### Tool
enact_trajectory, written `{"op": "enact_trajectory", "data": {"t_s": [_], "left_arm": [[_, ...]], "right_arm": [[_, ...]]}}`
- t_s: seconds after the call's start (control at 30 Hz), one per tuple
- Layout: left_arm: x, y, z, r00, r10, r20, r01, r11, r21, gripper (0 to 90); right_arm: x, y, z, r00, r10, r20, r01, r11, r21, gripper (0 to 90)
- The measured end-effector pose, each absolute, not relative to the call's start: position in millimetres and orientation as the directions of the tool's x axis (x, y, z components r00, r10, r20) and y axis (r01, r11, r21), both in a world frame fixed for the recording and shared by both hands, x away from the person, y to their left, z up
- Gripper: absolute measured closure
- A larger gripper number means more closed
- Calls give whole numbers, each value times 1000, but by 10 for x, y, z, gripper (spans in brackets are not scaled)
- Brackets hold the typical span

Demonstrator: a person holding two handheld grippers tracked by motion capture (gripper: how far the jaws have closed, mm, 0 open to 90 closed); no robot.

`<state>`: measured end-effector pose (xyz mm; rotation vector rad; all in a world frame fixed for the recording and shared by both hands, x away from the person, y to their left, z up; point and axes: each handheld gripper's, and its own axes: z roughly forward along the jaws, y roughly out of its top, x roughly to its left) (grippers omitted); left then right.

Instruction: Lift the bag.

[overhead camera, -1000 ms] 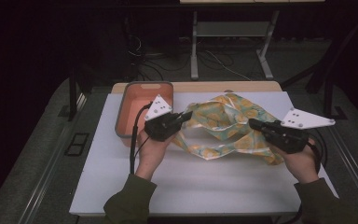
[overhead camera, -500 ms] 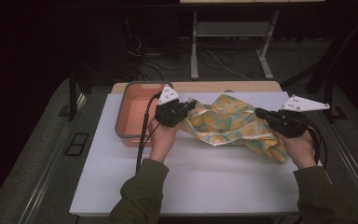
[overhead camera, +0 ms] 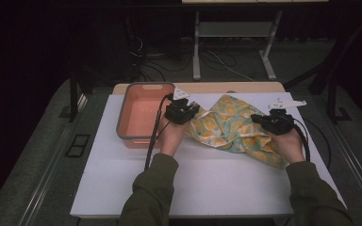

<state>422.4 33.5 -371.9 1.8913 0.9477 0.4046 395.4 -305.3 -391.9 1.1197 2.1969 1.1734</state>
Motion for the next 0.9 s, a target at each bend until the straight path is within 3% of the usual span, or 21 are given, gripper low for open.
{"op": "enact_trajectory", "data": {"t_s": [0.1,0.3,0.5,0.73,0.9], "left_arm": [[4221,332,-3722,643,758,-109,449,-258,856,724],[4193,362,-3686,657,745,-118,454,-265,851,449],[4094,467,-3597,688,717,-113,441,-290,849,260],[3855,646,-3453,732,676,-90,390,-306,868,151],[3623,757,-3463,769,632,-96,371,-318,873,136]], "right_arm": [[4021,-3048,-4023,-580,814,24,488,324,810,900],[4037,-3099,-4086,-584,807,86,517,289,805,890],[3967,-3168,-3923,-600,781,174,518,214,828,718],[3807,-3162,-3711,-652,728,213,500,202,842,465],[3599,-3126,-3568,-702,675,225,471,204,858,377]]}}
